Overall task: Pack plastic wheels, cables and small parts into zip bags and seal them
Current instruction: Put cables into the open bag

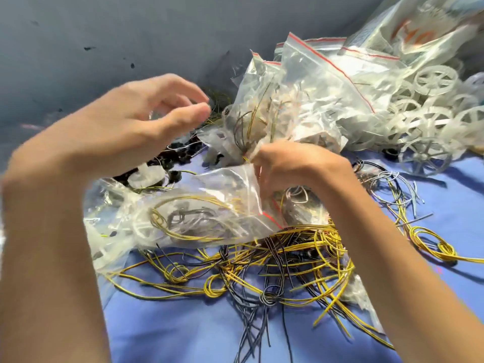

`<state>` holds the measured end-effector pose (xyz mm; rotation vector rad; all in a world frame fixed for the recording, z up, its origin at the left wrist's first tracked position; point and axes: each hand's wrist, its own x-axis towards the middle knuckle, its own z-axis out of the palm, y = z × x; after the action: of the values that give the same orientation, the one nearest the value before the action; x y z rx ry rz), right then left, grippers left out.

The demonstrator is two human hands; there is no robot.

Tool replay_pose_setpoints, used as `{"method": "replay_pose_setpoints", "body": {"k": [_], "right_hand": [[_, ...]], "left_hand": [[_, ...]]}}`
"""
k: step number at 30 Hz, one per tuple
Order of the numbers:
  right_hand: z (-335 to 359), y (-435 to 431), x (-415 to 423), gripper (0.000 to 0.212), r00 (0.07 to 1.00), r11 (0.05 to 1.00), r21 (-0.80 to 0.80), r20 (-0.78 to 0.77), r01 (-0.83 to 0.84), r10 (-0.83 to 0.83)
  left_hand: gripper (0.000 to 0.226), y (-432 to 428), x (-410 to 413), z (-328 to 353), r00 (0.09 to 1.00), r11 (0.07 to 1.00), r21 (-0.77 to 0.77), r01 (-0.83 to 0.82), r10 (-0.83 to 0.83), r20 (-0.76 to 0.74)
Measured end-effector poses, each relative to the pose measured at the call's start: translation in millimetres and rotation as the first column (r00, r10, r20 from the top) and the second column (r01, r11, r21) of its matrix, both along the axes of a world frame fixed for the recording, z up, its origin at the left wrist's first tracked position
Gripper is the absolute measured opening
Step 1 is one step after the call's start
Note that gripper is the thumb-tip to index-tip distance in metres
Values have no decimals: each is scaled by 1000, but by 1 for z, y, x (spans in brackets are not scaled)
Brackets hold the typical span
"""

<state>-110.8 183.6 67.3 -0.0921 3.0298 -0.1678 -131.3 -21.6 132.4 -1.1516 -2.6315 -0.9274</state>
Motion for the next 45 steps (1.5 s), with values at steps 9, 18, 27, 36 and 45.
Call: {"method": "replay_pose_setpoints", "body": {"k": [9,18,27,36,45], "right_hand": [[1,-3,-1,17,975,981,-91,126,-173,183],[-21,-3,-11,70,954,975,89,242,-202,175],[-24,-6,-12,29,975,983,37,142,-178,171],[7,10,-3,16,972,944,-286,-213,-162,102],[39,1,11,28,888,499,-790,-453,-355,-85]], "left_hand": [[40,48,7,-23,995,888,-450,92,-69,68],[27,49,-6,-37,994,721,-690,63,16,107],[41,-3,-20,-18,982,834,-551,-20,119,144],[40,-2,-17,-16,983,860,-509,-41,127,136],[21,11,-16,-18,975,856,-514,-53,155,159]]}}
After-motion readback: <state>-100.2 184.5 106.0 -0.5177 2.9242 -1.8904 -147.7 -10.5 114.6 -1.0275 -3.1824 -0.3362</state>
